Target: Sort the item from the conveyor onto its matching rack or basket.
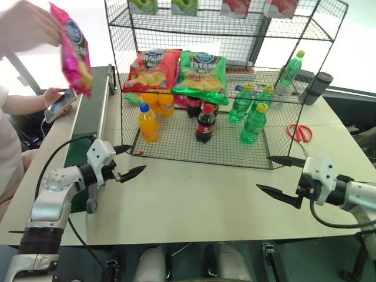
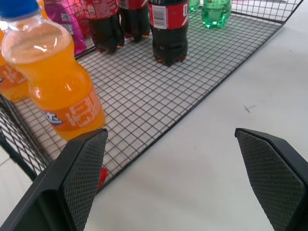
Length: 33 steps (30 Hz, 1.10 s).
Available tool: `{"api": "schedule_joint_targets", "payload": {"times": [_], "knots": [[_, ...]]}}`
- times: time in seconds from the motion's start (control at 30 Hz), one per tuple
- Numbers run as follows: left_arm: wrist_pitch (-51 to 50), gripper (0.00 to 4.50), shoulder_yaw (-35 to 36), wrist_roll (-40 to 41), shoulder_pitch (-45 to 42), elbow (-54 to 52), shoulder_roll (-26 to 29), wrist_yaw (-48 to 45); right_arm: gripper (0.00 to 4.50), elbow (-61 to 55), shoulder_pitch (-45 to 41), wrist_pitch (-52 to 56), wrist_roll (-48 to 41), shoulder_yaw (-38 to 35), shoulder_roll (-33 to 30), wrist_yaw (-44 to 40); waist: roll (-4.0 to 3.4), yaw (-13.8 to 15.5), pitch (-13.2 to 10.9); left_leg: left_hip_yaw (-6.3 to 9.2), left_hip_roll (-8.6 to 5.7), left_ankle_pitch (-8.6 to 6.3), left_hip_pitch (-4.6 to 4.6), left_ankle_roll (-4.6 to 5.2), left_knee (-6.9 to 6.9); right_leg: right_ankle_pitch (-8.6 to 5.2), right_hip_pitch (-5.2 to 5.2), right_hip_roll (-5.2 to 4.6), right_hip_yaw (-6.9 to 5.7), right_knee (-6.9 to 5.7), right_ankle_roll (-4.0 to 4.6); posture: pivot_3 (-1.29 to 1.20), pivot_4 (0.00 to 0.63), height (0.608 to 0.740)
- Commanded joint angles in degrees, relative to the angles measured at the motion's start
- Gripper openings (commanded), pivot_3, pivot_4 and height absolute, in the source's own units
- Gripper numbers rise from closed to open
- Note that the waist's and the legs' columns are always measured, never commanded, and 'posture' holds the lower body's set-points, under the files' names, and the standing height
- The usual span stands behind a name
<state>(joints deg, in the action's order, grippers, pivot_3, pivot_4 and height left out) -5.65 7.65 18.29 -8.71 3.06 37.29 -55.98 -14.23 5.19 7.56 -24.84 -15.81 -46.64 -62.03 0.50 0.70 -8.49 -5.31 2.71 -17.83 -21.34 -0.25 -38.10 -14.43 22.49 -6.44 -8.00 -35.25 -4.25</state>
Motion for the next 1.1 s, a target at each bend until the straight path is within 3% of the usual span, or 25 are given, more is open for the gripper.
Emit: {"api": "schedule_joint_targets", "payload": {"times": [0.03,0.47,1.1], "knots": [[1.07,4.50,2.81,1.20,0.92,-3.15,0.87,1.08,4.44,0.75,-1.96,-0.94,0.23,1.40,-0.04,-0.71,0.00,0.06,0.00,0.00,-0.01,0.00,0.00,0.00,0.00,0.00,-0.01,-0.01,0.00,0.00,0.00,0.00,0.150,0.740],[-7.19,4.50,5.60,5.12,5.50,-9.14,1.86,3.42,4.44,5.29,-6.57,-2.61,1.00,4.85,0.35,-2.74,0.00,0.00,0.00,0.00,0.00,0.00,-0.01,0.00,-0.01,0.00,-0.01,-0.01,0.00,0.01,0.00,0.00,0.150,0.740],[-1.78,4.50,11.69,3.67,12.36,-13.46,2.46,6.49,4.44,6.75,-12.21,-0.74,-0.99,9.17,3.47,-3.37,0.00,-0.02,0.00,0.00,0.00,0.01,-0.01,-0.02,0.00,0.00,0.02,-0.02,0.00,0.00,0.00,0.00,0.150,0.740]]}}
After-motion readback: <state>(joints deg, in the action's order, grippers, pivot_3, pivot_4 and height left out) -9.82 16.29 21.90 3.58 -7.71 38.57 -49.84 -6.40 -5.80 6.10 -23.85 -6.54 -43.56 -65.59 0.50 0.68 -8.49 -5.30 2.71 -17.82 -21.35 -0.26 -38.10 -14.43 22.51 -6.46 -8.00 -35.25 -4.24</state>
